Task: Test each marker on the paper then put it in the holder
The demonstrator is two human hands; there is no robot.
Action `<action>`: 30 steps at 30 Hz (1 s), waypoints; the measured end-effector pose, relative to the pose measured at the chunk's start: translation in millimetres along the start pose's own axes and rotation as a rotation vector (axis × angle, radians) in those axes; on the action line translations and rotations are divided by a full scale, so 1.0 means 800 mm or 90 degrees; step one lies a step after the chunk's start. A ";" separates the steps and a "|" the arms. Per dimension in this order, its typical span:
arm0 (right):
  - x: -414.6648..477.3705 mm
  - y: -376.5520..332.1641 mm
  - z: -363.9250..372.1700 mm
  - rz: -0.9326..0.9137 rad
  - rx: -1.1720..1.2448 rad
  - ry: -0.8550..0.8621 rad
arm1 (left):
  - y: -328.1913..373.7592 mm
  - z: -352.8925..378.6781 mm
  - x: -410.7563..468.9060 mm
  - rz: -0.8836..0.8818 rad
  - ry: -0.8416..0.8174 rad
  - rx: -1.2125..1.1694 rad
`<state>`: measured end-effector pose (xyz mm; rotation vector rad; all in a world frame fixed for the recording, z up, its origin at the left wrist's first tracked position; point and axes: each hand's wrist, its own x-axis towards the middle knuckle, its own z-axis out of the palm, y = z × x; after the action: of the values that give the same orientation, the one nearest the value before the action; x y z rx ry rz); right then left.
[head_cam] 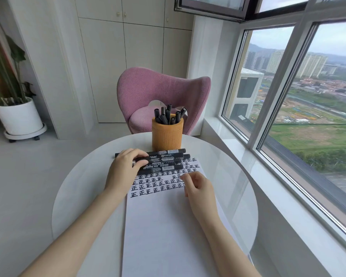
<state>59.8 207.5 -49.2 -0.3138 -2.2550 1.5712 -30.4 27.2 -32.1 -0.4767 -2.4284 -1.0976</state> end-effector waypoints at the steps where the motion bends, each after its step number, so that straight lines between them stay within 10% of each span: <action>1: -0.001 -0.001 0.000 -0.002 0.013 0.002 | 0.005 -0.001 -0.005 0.002 0.000 -0.020; 11: -0.006 -0.021 -0.008 -0.034 0.169 -0.016 | 0.054 0.008 -0.077 -0.017 -0.145 -0.205; 30: -0.013 -0.028 -0.008 -0.092 0.246 -0.130 | 0.077 0.009 -0.099 0.004 -0.245 -0.095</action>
<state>72.6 201.1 -28.1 0.1171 -1.9984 1.9823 64.2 60.6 -38.9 -0.8098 -2.6748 -1.2891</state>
